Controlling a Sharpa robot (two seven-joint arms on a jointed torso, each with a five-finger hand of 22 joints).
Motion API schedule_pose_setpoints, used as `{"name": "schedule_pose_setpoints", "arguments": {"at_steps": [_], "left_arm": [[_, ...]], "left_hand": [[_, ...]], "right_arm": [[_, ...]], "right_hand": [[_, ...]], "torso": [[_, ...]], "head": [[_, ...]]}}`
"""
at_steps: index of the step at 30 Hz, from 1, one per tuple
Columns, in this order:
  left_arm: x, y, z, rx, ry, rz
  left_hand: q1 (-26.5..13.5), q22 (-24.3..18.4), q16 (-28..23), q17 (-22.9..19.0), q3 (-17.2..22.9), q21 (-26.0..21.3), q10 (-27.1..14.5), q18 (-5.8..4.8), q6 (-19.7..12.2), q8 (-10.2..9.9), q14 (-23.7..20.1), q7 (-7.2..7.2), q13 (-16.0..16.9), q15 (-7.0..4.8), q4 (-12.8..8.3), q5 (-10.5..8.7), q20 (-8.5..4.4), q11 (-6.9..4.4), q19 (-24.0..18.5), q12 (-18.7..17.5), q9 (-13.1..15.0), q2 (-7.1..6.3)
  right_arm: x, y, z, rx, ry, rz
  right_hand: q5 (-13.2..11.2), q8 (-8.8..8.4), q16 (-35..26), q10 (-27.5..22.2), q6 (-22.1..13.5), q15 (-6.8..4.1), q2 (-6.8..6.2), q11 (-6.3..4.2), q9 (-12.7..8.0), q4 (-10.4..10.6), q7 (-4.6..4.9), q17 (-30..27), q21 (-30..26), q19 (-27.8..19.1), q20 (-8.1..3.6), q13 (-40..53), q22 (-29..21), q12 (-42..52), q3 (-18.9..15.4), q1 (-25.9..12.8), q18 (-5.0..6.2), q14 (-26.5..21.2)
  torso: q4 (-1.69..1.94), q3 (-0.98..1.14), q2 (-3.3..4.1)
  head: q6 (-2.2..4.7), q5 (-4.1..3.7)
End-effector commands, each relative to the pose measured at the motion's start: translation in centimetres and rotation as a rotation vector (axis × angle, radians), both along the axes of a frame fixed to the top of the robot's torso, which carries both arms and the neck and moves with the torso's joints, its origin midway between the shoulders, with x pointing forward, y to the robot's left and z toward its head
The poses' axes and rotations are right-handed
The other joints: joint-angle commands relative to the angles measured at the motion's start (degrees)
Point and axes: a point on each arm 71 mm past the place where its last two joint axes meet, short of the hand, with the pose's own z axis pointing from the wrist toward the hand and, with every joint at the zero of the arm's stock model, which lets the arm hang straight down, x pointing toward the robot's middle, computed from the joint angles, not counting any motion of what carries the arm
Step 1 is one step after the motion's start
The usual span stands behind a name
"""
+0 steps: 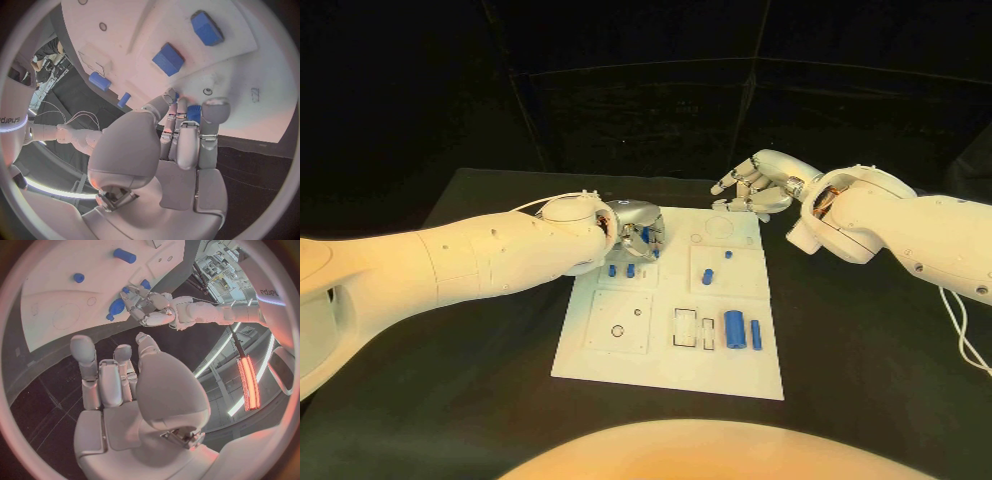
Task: Assemble the parts on the task board
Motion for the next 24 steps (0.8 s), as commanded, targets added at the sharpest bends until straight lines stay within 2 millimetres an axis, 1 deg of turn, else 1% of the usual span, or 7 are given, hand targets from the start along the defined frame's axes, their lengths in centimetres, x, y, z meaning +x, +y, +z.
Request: {"name": "schedule_pose_setpoints", "arguments": {"at_steps": [1, 3, 5, 13, 20, 24], "left_arm": [[-0.1, -0.3, -0.3, 0.021, 0.014, -0.015], [-0.1, -0.4, -0.4, 0.021, 0.017, -0.021], [-0.2, -0.6, -0.4, 0.02, 0.02, -0.026], [-0.3, -0.7, -0.5, 0.015, 0.02, -0.034], [-0.2, 0.1, -0.3, -0.02, 0.0, -0.011], [-0.1, 0.8, 0.2, -0.061, -0.007, 0.018]], "left_hand": [[-0.1, 0.31, 0.25, -0.09, 0.95, 0.47, 0.78, -0.88, 0.73, -0.31, 0.71, -0.06, -0.33, -0.29, -0.08, -0.11, -0.21, -0.12, 0.02, -0.32, -0.2, 0.63], [-0.17, 0.61, 0.32, -0.07, 1.54, 0.75, 1.29, -0.91, 1.16, -0.34, 0.73, -0.17, -0.52, -0.37, -0.19, -0.12, -0.27, -0.24, 0.02, -0.43, -0.31, 0.76], [-0.31, 0.83, 0.35, -0.1, 1.85, 0.94, 1.65, -0.93, 1.48, -0.34, 0.73, -0.25, -0.63, -0.42, -0.23, -0.12, -0.31, -0.33, 0.03, -0.49, -0.37, 0.79], [-0.88, 1.72, 0.43, -0.22, 2.63, 1.81, 2.99, -1.05, 2.63, -0.32, 0.76, -0.61, -0.97, -0.71, -0.31, -0.13, -0.52, -0.71, 0.18, -0.72, -0.54, 0.68], [-1.01, 2.61, 0.59, -0.08, 3.18, 2.72, 3.79, -1.22, 3.25, -0.38, 0.86, -0.69, -1.18, -0.88, -0.49, -0.14, -0.67, -0.87, 0.43, -0.94, -0.67, 0.67], [-1.04, 3.02, 0.59, -0.13, 3.3, 3.16, 3.96, -1.3, 3.33, -0.45, 0.88, -0.68, -1.25, -0.91, -0.58, -0.14, -0.71, -0.88, 0.59, -1.03, -0.73, 0.57]], "right_arm": [[0.0, 0.1, 0.1, 0.004, 0.0, 0.009], [0.0, 0.2, 0.1, 0.004, 0.0, 0.01], [0.0, 0.2, 0.1, 0.004, 0.0, 0.011], [0.0, 0.2, 0.1, 0.004, 0.0, 0.011], [0.0, 0.2, 0.1, 0.005, 0.0, 0.011], [0.0, 0.1, 0.1, 0.005, -0.001, 0.01]], "right_hand": [[0.3, 0.28, -0.08, -0.17, -0.02, -0.24, 0.53, -0.1, -0.01, 0.41, -0.12, 0.02, -0.39, -0.37, -0.04, 0.12, -0.02, -0.13, 0.15, -0.02, 0.57, 1.97], [0.31, 0.29, -0.09, -0.17, -0.01, -0.24, 0.55, -0.1, -0.01, 0.42, -0.12, 0.02, -0.4, -0.37, -0.04, 0.13, -0.03, -0.13, 0.16, -0.03, 0.57, 1.97], [0.34, 0.3, -0.1, -0.14, 0.0, -0.24, 0.62, -0.1, 0.0, 0.48, -0.11, 0.01, -0.43, -0.38, -0.04, 0.15, -0.08, -0.1, 0.19, -0.06, 0.58, 1.97], [0.34, 0.3, -0.1, -0.14, 0.0, -0.24, 0.62, -0.1, 0.0, 0.48, -0.11, 0.01, -0.43, -0.38, -0.04, 0.15, -0.08, -0.1, 0.19, -0.06, 0.58, 1.97], [0.34, 0.3, -0.1, -0.14, 0.0, -0.24, 0.62, -0.1, 0.0, 0.48, -0.11, 0.01, -0.43, -0.38, -0.04, 0.15, -0.08, -0.1, 0.19, -0.06, 0.58, 1.97], [0.34, 0.3, -0.1, -0.14, 0.0, -0.24, 0.62, -0.1, 0.0, 0.48, -0.11, 0.01, -0.43, -0.38, -0.04, 0.15, -0.08, -0.1, 0.19, -0.06, 0.58, 1.97]], "torso": [[-0.01, 0.01, 0.02], [-0.02, 0.06, 0.01], [-0.03, 0.08, 0.02], [0.05, 0.04, -0.03], [0.08, -0.05, -0.11], [0.12, 0.01, -0.12]], "head": [[-0.07, -0.03], [-0.14, 0.04], [-0.04, -0.01], [-0.05, -0.03], [0.3, -0.17], [0.52, -0.26]]}}
